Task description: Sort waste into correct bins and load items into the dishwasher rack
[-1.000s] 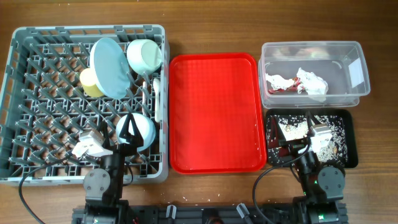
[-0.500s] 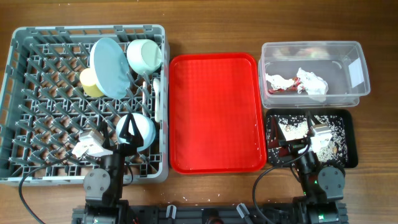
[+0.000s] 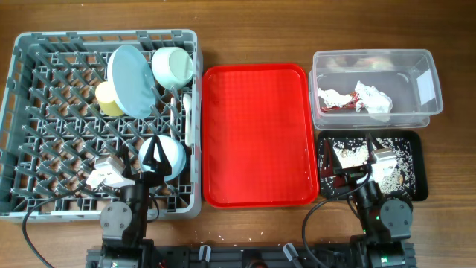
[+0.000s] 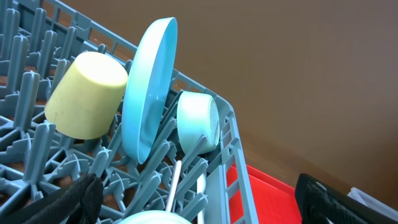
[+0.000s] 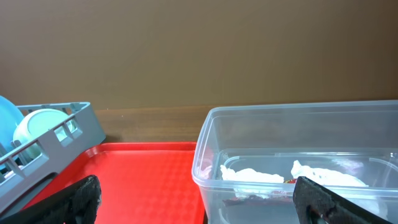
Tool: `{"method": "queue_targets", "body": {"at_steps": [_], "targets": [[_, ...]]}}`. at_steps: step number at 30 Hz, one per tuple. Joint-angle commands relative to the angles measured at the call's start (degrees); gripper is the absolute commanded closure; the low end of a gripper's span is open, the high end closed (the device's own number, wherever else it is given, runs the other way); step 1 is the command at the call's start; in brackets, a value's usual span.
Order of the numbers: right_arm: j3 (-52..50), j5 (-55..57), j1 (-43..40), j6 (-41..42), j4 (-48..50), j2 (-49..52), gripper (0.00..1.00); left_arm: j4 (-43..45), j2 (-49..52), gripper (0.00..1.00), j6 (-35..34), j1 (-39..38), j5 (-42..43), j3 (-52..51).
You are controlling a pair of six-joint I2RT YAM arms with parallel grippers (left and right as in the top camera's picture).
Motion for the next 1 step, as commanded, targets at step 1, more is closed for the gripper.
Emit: {"method": "queue_targets", "body": {"at_steps": [1], "targets": [[0.0, -0.7, 0.2, -1.1, 0.3, -0.4, 0.00, -0.3, -0.4, 0.00, 1.3, -0.3, 0.0, 0.0]]}}
